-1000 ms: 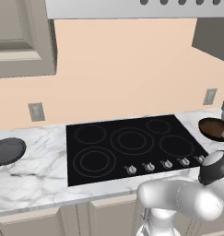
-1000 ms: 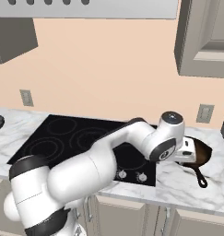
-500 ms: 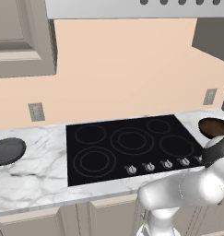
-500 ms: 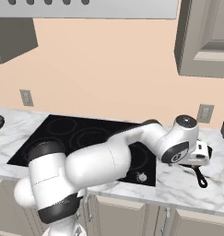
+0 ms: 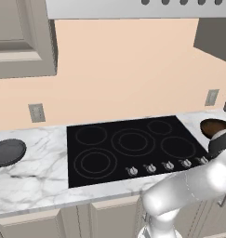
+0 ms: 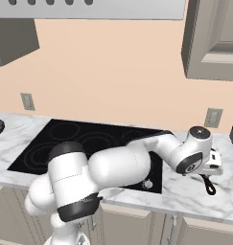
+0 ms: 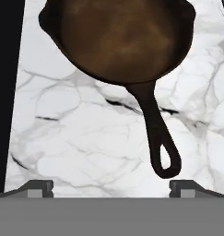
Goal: Place both pans onto different burners. Then place the mushroom and the fish on different pans.
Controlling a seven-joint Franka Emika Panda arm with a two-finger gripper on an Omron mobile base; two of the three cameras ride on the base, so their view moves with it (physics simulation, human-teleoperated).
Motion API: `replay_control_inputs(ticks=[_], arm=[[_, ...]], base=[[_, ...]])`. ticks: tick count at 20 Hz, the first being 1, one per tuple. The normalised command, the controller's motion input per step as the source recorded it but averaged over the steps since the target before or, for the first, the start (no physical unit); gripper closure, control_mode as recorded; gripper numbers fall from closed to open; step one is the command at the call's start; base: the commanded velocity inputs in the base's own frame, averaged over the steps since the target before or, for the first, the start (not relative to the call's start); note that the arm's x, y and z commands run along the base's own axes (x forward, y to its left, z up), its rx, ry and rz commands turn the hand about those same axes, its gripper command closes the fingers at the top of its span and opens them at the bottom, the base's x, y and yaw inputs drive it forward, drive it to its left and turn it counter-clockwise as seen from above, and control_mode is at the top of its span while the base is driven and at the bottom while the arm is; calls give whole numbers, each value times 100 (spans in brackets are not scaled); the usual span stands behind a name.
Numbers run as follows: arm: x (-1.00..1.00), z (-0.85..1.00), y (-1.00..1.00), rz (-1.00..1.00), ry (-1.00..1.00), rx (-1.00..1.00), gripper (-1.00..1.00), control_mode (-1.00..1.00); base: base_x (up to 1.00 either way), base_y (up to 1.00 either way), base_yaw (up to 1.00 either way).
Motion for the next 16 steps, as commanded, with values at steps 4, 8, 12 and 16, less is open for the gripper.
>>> replay_control_inputs(ticks=[4, 8, 12, 16], arm=[[16, -32, -34, 0, 0, 0, -100, -100], [16, -30, -31, 0, 0, 0, -100, -100], [16, -23, -25, 0, 0, 0, -100, -100], [13, -26, -19, 0, 2, 0, -100, -100]], base=[[0, 0, 0], [0, 0, 0], [0, 0, 0], [0, 0, 0]])
